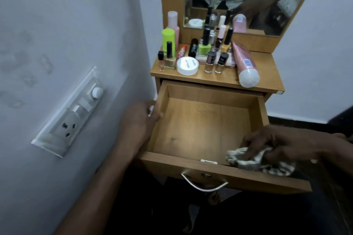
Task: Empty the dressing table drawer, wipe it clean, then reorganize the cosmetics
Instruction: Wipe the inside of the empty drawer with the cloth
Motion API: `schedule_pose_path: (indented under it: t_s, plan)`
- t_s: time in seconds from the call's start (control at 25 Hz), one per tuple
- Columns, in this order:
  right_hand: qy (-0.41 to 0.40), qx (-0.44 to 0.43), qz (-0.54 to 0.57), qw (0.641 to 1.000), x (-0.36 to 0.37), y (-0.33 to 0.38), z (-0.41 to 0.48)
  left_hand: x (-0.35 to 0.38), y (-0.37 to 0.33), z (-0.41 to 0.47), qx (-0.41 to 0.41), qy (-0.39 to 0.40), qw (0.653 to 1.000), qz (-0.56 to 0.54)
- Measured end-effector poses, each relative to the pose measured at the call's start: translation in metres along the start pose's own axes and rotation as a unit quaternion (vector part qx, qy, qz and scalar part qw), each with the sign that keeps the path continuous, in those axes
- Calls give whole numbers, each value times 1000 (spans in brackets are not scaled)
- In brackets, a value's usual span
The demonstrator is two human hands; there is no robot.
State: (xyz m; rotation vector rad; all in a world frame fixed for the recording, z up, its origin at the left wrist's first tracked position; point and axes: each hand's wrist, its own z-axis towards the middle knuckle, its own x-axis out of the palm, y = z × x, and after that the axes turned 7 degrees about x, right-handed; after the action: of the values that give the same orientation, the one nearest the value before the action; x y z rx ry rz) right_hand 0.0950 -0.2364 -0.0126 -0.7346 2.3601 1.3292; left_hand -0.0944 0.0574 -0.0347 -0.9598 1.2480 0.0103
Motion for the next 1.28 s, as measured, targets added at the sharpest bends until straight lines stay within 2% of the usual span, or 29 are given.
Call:
schedule_pose_path:
  t_s: [0.04, 0.12, 0.16, 0.2, 0.36, 0.48, 0.68, 0.8, 0.84, 0.96, 1.04, 1.08, 1.2, 1.28]
  plan:
    - [-12, 4, 30, 999, -1, 3, 4, -8, -6, -7, 35, 32, 999, -9]
    - [-52, -17, 79, 995, 8, 14, 33, -27, -15, -21, 90, 200, 975, -33]
    - [-65, -37, 93, 993, 16, 21, 52, -35, -16, -26, 96, 278, 955, -37]
    - [-67, -56, 98, 991, 23, 30, 69, -42, -12, -30, 83, 312, 946, -36]
    - [-44, -112, 67, 990, 30, 48, 103, -56, 19, -37, -42, 212, 976, -35]
    - [-56, -144, 8, 988, 26, 48, 113, -58, 29, -32, -60, 248, 966, -49]
    - [-188, -204, -94, 956, 64, 81, 160, -57, 34, -17, -108, 260, 960, 8]
    - [-185, -204, -112, 955, 57, 82, 157, -59, 37, -15, -162, 280, 943, -74]
    - [-199, -208, -122, 950, 53, 82, 156, -59, 39, -12, -159, 292, 940, -75]
    - [-267, -216, -142, 929, 57, 91, 166, -53, 38, -3, -80, 323, 942, -49]
    - [-261, -216, -148, 929, 65, 92, 174, -39, 36, -5, -47, 283, 954, -83]
    - [-262, -214, -143, 930, 66, 88, 176, -30, 35, -9, -53, 237, 962, -125]
    - [-279, -207, -125, 930, 60, 83, 172, -3, 31, -22, -64, -14, 979, -193]
    - [-262, -251, -149, 920, 65, 88, 170, 5, 26, -26, -84, -144, 959, -229]
